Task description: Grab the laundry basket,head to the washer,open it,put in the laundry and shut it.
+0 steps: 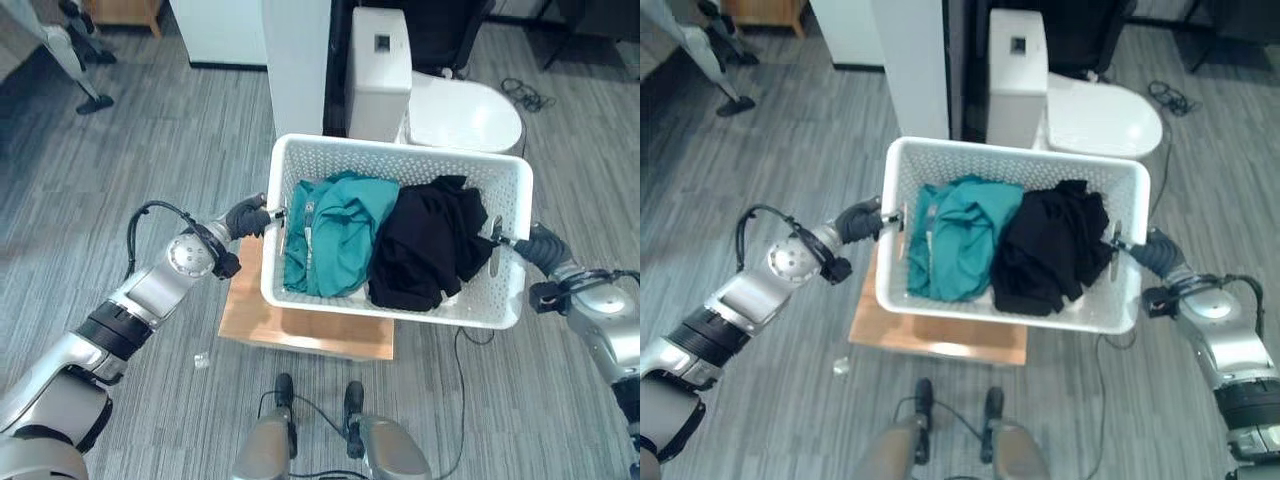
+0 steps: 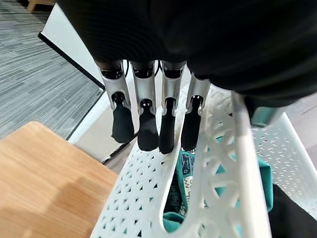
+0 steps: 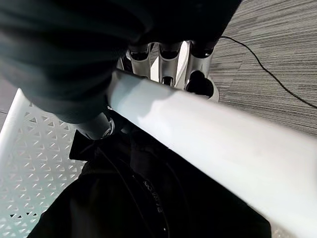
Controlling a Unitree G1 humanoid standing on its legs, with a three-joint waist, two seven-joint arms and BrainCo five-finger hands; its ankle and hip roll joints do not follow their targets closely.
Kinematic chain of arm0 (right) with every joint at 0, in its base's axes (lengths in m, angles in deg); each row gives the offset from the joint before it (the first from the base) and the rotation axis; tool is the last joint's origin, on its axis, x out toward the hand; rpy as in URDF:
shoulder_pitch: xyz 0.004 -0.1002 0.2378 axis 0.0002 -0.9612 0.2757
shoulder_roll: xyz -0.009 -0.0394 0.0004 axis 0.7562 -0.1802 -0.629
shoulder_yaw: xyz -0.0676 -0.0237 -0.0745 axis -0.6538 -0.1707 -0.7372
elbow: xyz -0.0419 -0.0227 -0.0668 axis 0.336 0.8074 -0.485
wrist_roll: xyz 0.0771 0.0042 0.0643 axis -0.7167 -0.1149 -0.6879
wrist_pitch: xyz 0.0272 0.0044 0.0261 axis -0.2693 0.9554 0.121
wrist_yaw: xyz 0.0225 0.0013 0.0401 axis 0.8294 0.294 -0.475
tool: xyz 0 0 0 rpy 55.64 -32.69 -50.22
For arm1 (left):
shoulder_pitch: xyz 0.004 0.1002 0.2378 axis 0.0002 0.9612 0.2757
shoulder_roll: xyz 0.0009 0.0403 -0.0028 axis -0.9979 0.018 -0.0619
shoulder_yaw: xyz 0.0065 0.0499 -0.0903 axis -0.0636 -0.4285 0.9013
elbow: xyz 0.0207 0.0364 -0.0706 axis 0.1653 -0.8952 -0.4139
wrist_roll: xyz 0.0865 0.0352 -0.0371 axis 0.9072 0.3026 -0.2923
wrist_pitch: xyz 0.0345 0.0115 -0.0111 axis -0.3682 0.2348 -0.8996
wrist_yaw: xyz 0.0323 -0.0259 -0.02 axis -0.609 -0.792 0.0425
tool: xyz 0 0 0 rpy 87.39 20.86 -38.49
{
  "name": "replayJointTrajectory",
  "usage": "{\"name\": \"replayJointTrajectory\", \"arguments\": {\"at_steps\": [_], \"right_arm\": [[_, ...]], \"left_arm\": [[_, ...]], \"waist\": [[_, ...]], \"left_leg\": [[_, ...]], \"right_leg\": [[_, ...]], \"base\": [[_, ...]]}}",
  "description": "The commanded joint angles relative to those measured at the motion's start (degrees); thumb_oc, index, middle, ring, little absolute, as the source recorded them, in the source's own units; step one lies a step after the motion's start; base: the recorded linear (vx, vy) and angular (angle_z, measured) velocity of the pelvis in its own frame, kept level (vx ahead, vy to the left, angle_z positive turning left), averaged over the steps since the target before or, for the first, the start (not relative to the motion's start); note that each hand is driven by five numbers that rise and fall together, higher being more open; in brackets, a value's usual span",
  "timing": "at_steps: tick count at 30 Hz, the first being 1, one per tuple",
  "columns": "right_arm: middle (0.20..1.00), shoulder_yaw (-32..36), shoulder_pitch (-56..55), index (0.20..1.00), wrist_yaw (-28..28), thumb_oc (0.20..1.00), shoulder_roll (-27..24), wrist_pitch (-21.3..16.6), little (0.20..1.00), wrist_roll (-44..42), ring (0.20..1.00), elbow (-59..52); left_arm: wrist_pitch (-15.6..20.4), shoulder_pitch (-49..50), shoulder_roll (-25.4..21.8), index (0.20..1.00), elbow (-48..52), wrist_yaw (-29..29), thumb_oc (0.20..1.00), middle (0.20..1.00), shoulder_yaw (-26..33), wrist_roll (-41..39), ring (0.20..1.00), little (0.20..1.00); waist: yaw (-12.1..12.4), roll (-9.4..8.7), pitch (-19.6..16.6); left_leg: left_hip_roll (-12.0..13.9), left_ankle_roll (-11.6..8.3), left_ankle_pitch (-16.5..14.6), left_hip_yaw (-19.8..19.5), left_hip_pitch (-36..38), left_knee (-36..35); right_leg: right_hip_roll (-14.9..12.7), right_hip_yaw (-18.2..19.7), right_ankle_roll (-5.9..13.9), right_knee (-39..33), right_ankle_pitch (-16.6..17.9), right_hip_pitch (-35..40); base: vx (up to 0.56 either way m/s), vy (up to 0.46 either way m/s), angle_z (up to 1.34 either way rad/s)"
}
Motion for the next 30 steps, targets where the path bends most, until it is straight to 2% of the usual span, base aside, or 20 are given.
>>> {"name": "replayJointTrajectory", "arguments": {"at_steps": [1, 5, 11, 12, 14, 15, 16, 17, 18, 19, 20, 21, 22, 23, 24, 25, 26, 28, 29, 30], "right_arm": [[0.2, 2.3, -3.1, 0.2, -0.23, 0.2, -3.42, -2.25, 0.2, -2.54, 0.2, 0.41], [0.2, 3.28, -4.64, 0.2, -0.29, 0.2, -2.36, -2.1, 0.2, -2.51, 0.2, 0.23], [0.2, 6.24, -7.25, 0.2, 0.92, 0.2, 0.28, -2.48, 0.2, -2.65, 0.2, -0.27], [0.2, 6.33, -7.04, 0.2, 1.19, 0.2, 0.45, -2.58, 0.2, -2.63, 0.2, -0.2], [0.2, 5.89, -5.29, 0.2, 2.01, 0.2, 1.27, -2.69, 0.2, -2.41, 0.2, 0.48], [0.2, 5.82, -4.58, 0.2, 2.42, 0.2, 1.71, -2.72, 0.2, -2.22, 0.2, 0.81], [0.2, 5.4, -3.97, 0.2, 2.52, 0.2, 1.7, -2.86, 0.2, -2.23, 0.2, 1.06], [0.2, 5.39, -3.89, 0.2, 2.51, 0.2, 1.71, -2.87, 0.2, -2.23, 0.2, 1.09], [0.2, 5.0, -3.72, 0.2, 2.55, 0.2, 1.81, -2.97, 0.2, -2.09, 0.2, 0.96], [0.2, 4.67, -3.64, 0.2, 2.36, 0.2, 2.01, -2.88, 0.2, -2.13, 0.2, 0.47], [0.2, 4.5, -4.13, 0.2, 1.81, 0.2, 2.5, -2.73, 0.2, -1.91, 0.2, -0.52], [0.2, 4.51, -4.17, 0.2, 1.81, 0.2, 2.51, -2.7, 0.2, -1.9, 0.2, -0.57], [0.2, 4.58, -4.55, 0.2, 1.57, 0.2, 2.68, -2.58, 0.2, -1.54, 0.2, -0.9], [0.2, 4.16, -4.69, 0.2, 1.08, 0.2, 3.11, -2.24, 0.2, -0.88, 0.2, -0.77], [0.2, 4.09, -4.67, 0.2, 1.08, 0.2, 3.15, -2.25, 0.2, -0.86, 0.2, -0.75], [0.2, 3.16, -4.24, 0.2, 0.91, 0.2, 4.2, -2.01, 0.2, -0.51, 0.2, 0.49], [0.2, 3.14, -4.23, 0.2, 0.91, 0.2, 4.21, -2.02, 0.2, -0.51, 0.2, 0.5], [0.2, 2.43, -4.11, 0.2, 0.92, 0.2, 4.83, -1.95, 0.2, -0.57, 0.2, 1.36], [0.2, 2.3, -4.2, 0.2, 0.92, 0.2, 4.93, -1.99, 0.2, -0.72, 0.2, 1.4], [0.2, 1.78, -3.97, 0.2, 1.2, 0.2, 5.24, -2.13, 0.2, -1.0, 0.2, 1.78]], "left_arm": [[3.14, -0.18, 1.73, 0.2, -2.14, 0.84, 0.2, 0.2, 1.66, -3.03, 0.2, 0.2], [2.99, -0.28, 2.49, 0.2, -2.49, 0.34, 0.2, 0.2, 1.07, -2.75, 0.2, 0.2], [3.15, -2.99, 5.56, 0.2, -5.4, -0.17, 0.2, 0.2, -0.81, -0.99, 0.2, 0.2], [3.12, -3.24, 5.85, 0.2, -5.88, -0.16, 0.2, 0.2, -0.96, -0.95, 0.2, 0.2], [3.41, -4.15, 6.03, 0.2, -6.94, 0.06, 0.2, 0.2, -0.96, -0.98, 0.2, 0.2], [3.36, -4.28, 5.62, 0.2, -7.22, 0.08, 0.2, 0.2, -0.86, -1.16, 0.2, 0.2], [3.2, -4.92, 4.46, 0.2, -7.1, 0.18, 0.2, 0.2, -0.85, -1.52, 0.2, 0.2], [3.19, -4.98, 4.43, 0.2, -7.1, 0.17, 0.2, 0.2, -0.84, -1.53, 0.2, 0.2], [3.06, -5.12, 4.08, 0.2, -6.99, 0.15, 0.2, 0.2, -0.86, -1.52, 0.2, 0.2], [2.74, -5.27, 3.64, 0.2, -7.16, 0.09, 0.2, 0.2, -0.79, -1.67, 0.2, 0.2], [2.0, -4.75, 2.6, 0.2, -6.78, -0.38, 0.2, 0.2, -0.05, -1.59, 0.2, 0.2], [1.96, -4.68, 2.57, 0.2, -6.71, -0.39, 0.2, 0.2, -0.01, -1.58, 0.2, 0.2], [1.65, -4.23, 1.94, 0.2, -6.37, -0.58, 0.2, 0.2, 0.42, -1.6, 0.2, 0.2], [1.36, -3.16, 0.94, 0.2, -5.67, -0.7, 0.2, 0.2, 1.35, -1.86, 0.2, 0.2], [1.33, -3.05, 0.87, 0.2, -5.58, -0.71, 0.2, 0.2, 1.4, -1.87, 0.2, 0.2], [1.1, -2.25, 0.45, 0.2, -5.24, -0.66, 0.2, 0.2, 2.26, -2.42, 0.2, 0.2], [1.09, -2.23, 0.43, 0.2, -5.22, -0.66, 0.2, 0.2, 2.26, -2.42, 0.2, 0.2], [1.02, -1.71, 0.66, 0.2, -5.4, -0.64, 0.2, 0.2, 2.93, -3.13, 0.2, 0.2], [1.16, -1.76, 0.57, 0.2, -5.39, -0.58, 0.2, 0.2, 3.06, -3.01, 0.2, 0.2], [1.19, -1.69, 0.62, 0.2, -5.41, -0.55, 0.2, 0.2, 2.87, -3.02, 0.2, 0.2]], "waist": [[0.88, -2.01, -10.52], [0.81, -2.16, -11.25], [-0.14, -2.2, -10.71], [-0.31, -2.24, -10.48], [-0.32, -2.35, -9.41], [-0.28, -1.98, -8.59], [0.22, -1.39, -7.64], [0.19, -1.46, -7.69], [0.6, -1.19, -7.2], [1.04, -1.0, -6.93], [2.24, -0.92, -7.02], [2.33, -1.03, -7.01], [2.86, -1.14, -7.18], [4.16, -2.06, -8.17], [4.3, -2.13, -8.18], [6.3, -3.23, -9.81], [6.39, -3.24, -9.8], [8.05, -4.06, -11.4], [8.1, -4.35, -11.98], [8.17, -4.55, -12.14]], "left_leg": [[1.82, -0.89, -6.92, -3.08, 2.53, 1.89], [0.86, -0.44, -7.18, -2.87, 2.56, 1.67], [-2.08, 0.93, -7.71, -2.09, 1.05, 2.36], [-2.51, 1.12, -7.84, -1.78, 0.8, 2.51], [-3.18, 1.73, -8.29, 0.25, -0.2, 3.14], [-2.63, 1.88, -8.27, 1.62, -0.76, 3.65], [-1.57, 2.06, -8.32, 3.53, -1.52, 4.64], [-1.64, 2.09, -8.13, 3.55, -1.72, 4.65], [-1.19, 2.5, -7.73, 4.78, -2.51, 5.41], [-0.6, 2.82, -7.56, 6.14, -3.06, 5.87], [0.4, 3.67, -7.12, 9.55, -3.72, 6.34], [0.34, 3.66, -7.2, 9.68, -3.68, 6.4], [0.69, 3.91, -7.03, 11.37, -3.84, 6.58], [0.61, 3.92, -7.91, 13.62, -3.85, 6.61], [0.61, 3.93, -7.98, 13.81, -3.75, 6.61], [0.68, 4.29, -7.3, 16.88, -5.48, 6.87], [0.71, 4.29, -7.32, 16.97, -5.44, 6.86], [0.81, 4.43, -6.5, 19.5, -6.96, 6.6], [0.81, 4.41, -6.15, 20.14, -7.27, 6.25], [1.55, 3.82, -4.76, 20.78, -7.81, 6.21]], "right_leg": [[-8.96, -1.34, 8.15, 0.92, 0.21, 3.64], [-9.76, -1.18, 8.69, -0.15, 1.32, 3.95], [-12.6, -0.37, 10.34, -0.4, 5.11, 2.21], [-13.02, -0.16, 10.62, -0.44, 6.21, 1.62], [-14.33, 0.64, 11.68, -1.09, 10.96, -1.02], [-14.66, -0.97, 11.55, -0.73, 11.07, -1.96], [-13.83, -3.56, 10.45, 2.05, 7.36, -1.65], [-13.9, -3.54, 10.41, 2.06, 7.46, -1.85], [-12.98, -4.8, 9.61, 6.26, 5.15, -2.24], [-11.79, -6.21, 8.9, 9.46, 2.08, -2.04], [-10.53, -9.67, 7.91, 17.15, -2.38, -1.15], [-10.66, -9.51, 7.91, 17.49, -2.59, -1.31], [-10.33, -10.54, 7.72, 19.93, -3.97, -0.54], [-10.34, -11.11, 8.34, 22.09, -5.85, 2.35], [-10.38, -10.89, 8.39, 22.13, -5.86, 2.31], [-10.32, -10.47, 8.59, 20.55, -4.47, 6.3], [-10.3, -10.36, 8.6, 20.53, -4.43, 6.28], [-9.72, -8.55, 9.15, 17.95, -2.41, 8.84], [-9.09, -7.7, 9.3, 16.26, -2.67, 9.91], [-6.98, -5.62, 8.51, 12.86, -5.8, 10.22]], "base": [[0.0, 0.069, 0.0], [-0.02, 0.096, 0.02], [-0.1, 0.131, -0.01], [-0.15, 0.107, 0.0], [-0.27, 0.138, -0.18], [-0.33, 0.146, -0.56], [-0.25, 0.113, -0.66], [-0.23, 0.126, -0.94], [-0.17, 0.105, -0.77], [-0.3, 0.185, -0.79], [-0.21, 0.124, -0.55], [-0.21, 0.099, -0.63], [-0.13, 0.034, -0.99], [-0.12, 0.038, -1.03], [-0.2, -0.005, -1.3], [-0.14, -0.021, -1.02], [-0.19, -0.021, -1.36], [-0.14, -0.035, -1.45], [-0.17, -0.126, -1.35], [-0.17, -0.181, -1.18]]}}
